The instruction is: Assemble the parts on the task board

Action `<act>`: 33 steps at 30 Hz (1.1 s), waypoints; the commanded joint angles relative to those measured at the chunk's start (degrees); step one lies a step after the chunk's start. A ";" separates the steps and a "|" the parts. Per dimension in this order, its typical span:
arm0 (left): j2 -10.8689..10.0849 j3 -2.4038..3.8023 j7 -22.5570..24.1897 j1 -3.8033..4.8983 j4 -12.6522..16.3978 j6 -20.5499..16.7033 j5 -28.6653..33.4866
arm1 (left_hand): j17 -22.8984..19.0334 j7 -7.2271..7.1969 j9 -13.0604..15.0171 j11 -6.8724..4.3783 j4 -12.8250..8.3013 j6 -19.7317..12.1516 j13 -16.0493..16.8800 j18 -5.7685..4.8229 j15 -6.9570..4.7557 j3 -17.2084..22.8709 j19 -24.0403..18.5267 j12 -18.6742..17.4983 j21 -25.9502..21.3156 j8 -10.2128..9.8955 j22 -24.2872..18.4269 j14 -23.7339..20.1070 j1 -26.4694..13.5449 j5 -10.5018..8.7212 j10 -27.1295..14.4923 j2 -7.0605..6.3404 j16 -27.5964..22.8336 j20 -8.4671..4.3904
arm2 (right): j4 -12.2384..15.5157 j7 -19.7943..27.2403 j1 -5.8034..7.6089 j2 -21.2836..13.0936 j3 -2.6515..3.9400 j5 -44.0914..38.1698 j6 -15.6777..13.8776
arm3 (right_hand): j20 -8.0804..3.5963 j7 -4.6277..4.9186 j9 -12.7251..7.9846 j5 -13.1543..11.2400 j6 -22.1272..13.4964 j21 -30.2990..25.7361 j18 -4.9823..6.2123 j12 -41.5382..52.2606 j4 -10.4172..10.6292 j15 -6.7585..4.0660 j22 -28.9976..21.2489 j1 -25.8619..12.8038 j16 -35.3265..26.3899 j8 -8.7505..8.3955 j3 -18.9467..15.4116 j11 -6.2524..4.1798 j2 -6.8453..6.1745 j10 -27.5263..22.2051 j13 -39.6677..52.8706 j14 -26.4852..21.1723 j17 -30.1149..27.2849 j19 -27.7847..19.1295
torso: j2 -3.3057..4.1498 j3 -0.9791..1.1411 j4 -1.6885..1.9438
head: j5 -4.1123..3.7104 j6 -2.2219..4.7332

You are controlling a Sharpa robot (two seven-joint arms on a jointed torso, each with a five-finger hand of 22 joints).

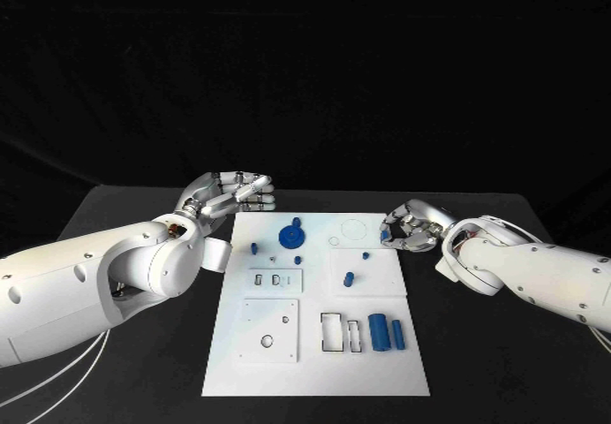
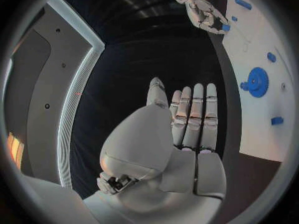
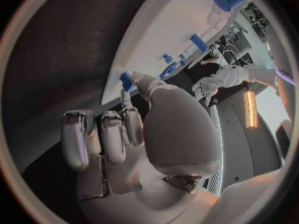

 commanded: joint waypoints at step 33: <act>0.21 0.03 -0.06 0.03 -0.76 1.07 0.14 | 0.26 0.00 0.23 0.02 -0.13 -0.57 0.06 1.02 0.00 -0.60 -0.05 -0.19 -0.41 -0.28 -0.12 -0.46 0.02 -0.27 -0.30 0.57 -0.38 0.43 | 12.23 -13.63 3.00 -2.42 0.34 -4.56 -4.33 | -1.51 -1.69 1.41 0.55 4.20 1.47 -0.06 0.86 -2.26 -1.61 13.61 -2.29 0.23 2.63 5.54 -1.72 3.98 1.23 7.15 5.87 15.09 4.14 | -0.80 -0.05 -0.39 | 0.69 -0.84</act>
